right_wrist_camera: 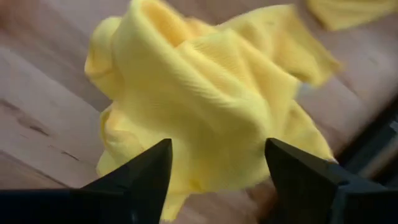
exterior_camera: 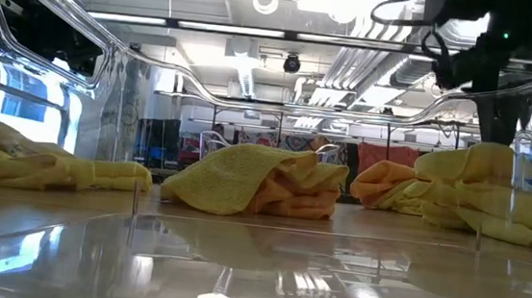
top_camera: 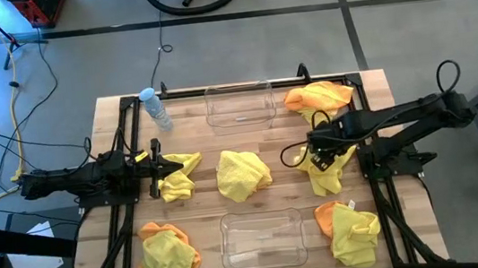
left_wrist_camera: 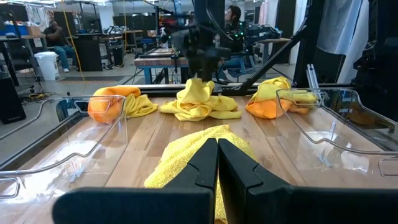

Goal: Sort microfiber towel by color & place in baskets
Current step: Put the yellow microfiber towel into the bottom transparent bin

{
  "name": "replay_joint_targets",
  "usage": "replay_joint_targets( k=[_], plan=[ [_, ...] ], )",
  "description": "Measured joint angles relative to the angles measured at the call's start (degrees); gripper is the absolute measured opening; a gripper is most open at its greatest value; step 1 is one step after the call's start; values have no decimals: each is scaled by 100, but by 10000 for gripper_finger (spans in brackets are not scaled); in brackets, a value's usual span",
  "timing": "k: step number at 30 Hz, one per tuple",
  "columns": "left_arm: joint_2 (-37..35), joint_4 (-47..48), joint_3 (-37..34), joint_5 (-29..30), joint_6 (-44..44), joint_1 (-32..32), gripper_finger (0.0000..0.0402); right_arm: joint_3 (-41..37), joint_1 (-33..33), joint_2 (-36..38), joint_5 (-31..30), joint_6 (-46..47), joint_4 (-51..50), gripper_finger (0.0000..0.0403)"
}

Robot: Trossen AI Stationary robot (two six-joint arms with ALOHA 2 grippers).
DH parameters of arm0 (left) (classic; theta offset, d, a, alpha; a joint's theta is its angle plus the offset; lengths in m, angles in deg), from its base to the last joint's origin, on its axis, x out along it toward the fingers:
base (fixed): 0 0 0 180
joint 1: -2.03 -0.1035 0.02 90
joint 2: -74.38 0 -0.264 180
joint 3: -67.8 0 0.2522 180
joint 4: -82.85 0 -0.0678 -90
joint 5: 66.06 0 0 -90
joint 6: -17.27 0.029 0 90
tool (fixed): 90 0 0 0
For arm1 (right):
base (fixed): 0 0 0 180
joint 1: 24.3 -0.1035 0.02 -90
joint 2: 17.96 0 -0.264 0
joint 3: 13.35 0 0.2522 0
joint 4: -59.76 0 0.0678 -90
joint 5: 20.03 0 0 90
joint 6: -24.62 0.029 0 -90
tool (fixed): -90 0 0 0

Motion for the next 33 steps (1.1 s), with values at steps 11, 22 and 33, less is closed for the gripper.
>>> replay_joint_targets(
  k=[11,22,33],
  plan=[
    [0,2,2,-1,0,0,0,-1145,0,0,47,-461,1324,227],
    [-1,-1,1,0,0,0,0,-437,-130,94,-198,-308,661,24],
    [0,2,0,-2,0,-1,0,2763,-1393,78,-1679,929,-1332,3]
  ],
)
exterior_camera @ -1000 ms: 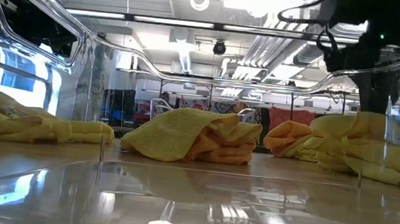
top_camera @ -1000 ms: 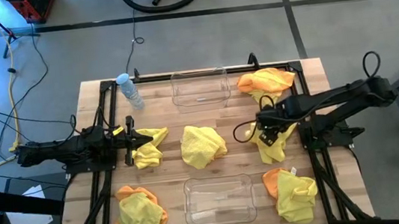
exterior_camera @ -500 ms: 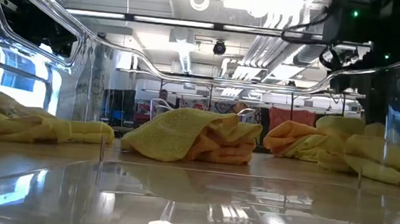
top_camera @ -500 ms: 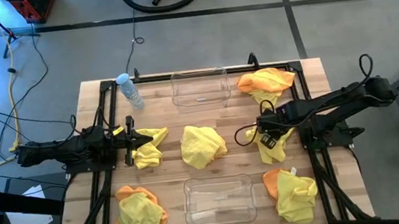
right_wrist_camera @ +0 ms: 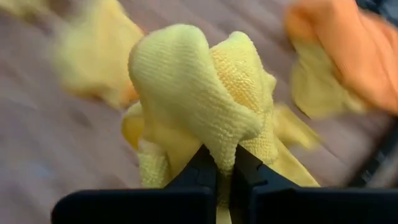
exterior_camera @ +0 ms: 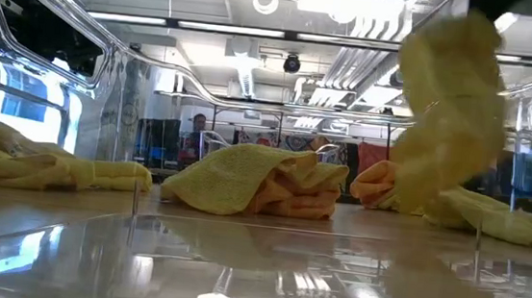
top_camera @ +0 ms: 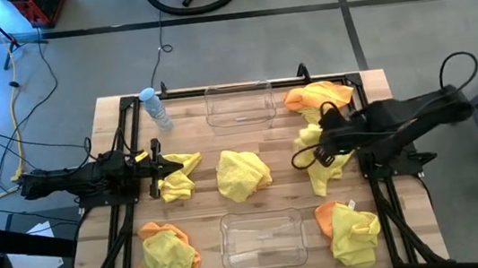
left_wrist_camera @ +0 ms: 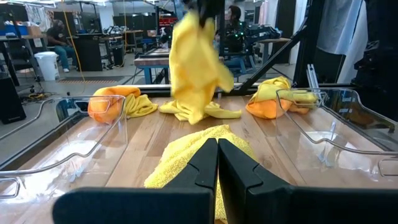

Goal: Sort microfiber towel by color & place in baskets
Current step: Put the yellow microfiber towel into the bottom transparent bin

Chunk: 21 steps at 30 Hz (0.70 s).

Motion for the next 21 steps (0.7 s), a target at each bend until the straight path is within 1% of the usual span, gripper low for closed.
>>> replay_joint_targets(
  k=[3,5,10,19,20,21],
  plan=[
    [-2,-1,1,1,0,1,0,771,-456,-286,-480,115,126,2],
    [-1,-2,2,2,0,2,0,1297,-731,-612,-706,111,179,2],
    [0,-2,0,0,0,0,0,2735,-1269,-1796,-1100,-130,342,1],
    [-2,0,0,2,0,2,0,5726,-1747,-3925,-1128,-129,449,1],
    [0,0,0,2,0,0,0,5764,-1803,-4022,-1095,-127,641,1],
    [-2,-3,0,2,0,2,0,5570,-1855,-3984,-983,-124,1016,1]
  ],
)
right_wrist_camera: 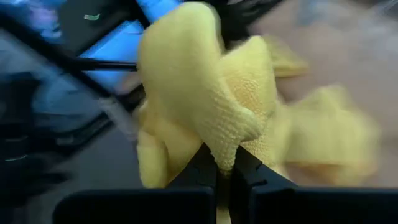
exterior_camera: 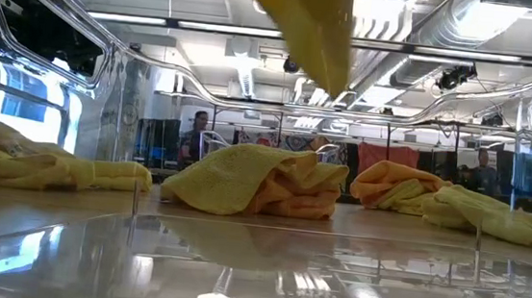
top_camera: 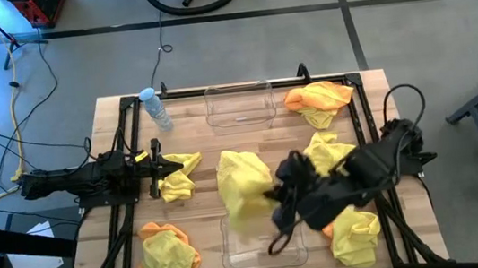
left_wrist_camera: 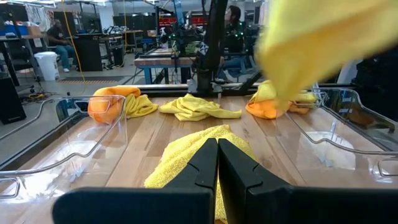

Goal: Sort microfiber towel by color & place in baskets
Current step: Put the yellow microfiber towel into the bottom transparent bin

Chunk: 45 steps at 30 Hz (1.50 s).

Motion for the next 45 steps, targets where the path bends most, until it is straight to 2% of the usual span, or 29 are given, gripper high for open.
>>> replay_joint_targets(
  k=[4,10,14,19,30,38,45],
  plan=[
    [1,2,2,-2,0,-2,0,-387,-233,14,391,617,429,0],
    [0,1,1,-2,0,-2,0,-427,-697,-221,343,1613,-184,0],
    [2,1,1,-2,0,-1,0,-427,-756,-510,270,1976,-601,0],
    [2,3,0,-2,0,-1,0,-433,-510,-1089,565,1877,-702,0],
    [2,3,2,-2,0,-2,0,-433,-32,-2203,2023,1394,-680,0],
    [2,3,0,-2,0,0,0,-433,181,-2752,2440,1087,-409,0],
    [2,2,0,0,0,-1,0,-433,206,-2950,2505,1304,-390,4]
  ],
)
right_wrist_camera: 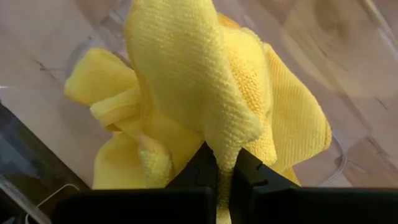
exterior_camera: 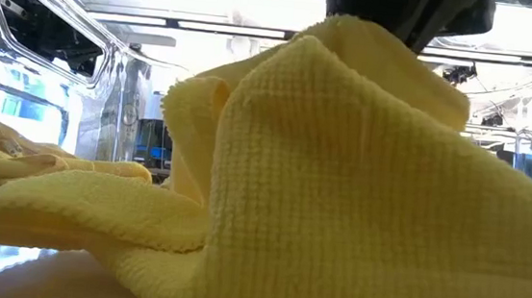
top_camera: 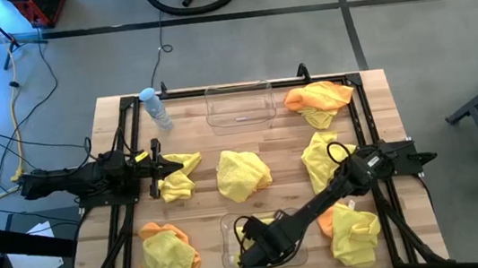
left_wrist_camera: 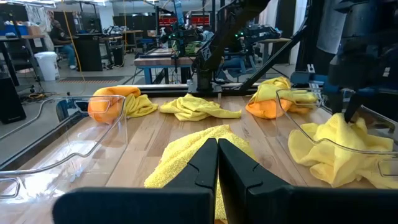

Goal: Sort microfiber towel by color & place in baskets
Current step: Put the yellow microfiber towel into the bottom transparent bin

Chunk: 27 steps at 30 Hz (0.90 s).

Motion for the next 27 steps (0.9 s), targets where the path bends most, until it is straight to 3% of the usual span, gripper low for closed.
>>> replay_joint_targets(
  k=[5,10,17,27],
  plan=[
    [-2,-3,0,67,-2,-1,0,0,-107,2,95,274,73,38],
    [0,-3,0,66,-118,1,0,0,-168,9,128,406,277,115],
    [0,-17,1,133,-1818,6,0,392,-237,11,-290,530,-151,215],
    [-1,-6,2,25,-1880,13,0,455,-612,671,-1360,1080,-998,238]
  ],
)
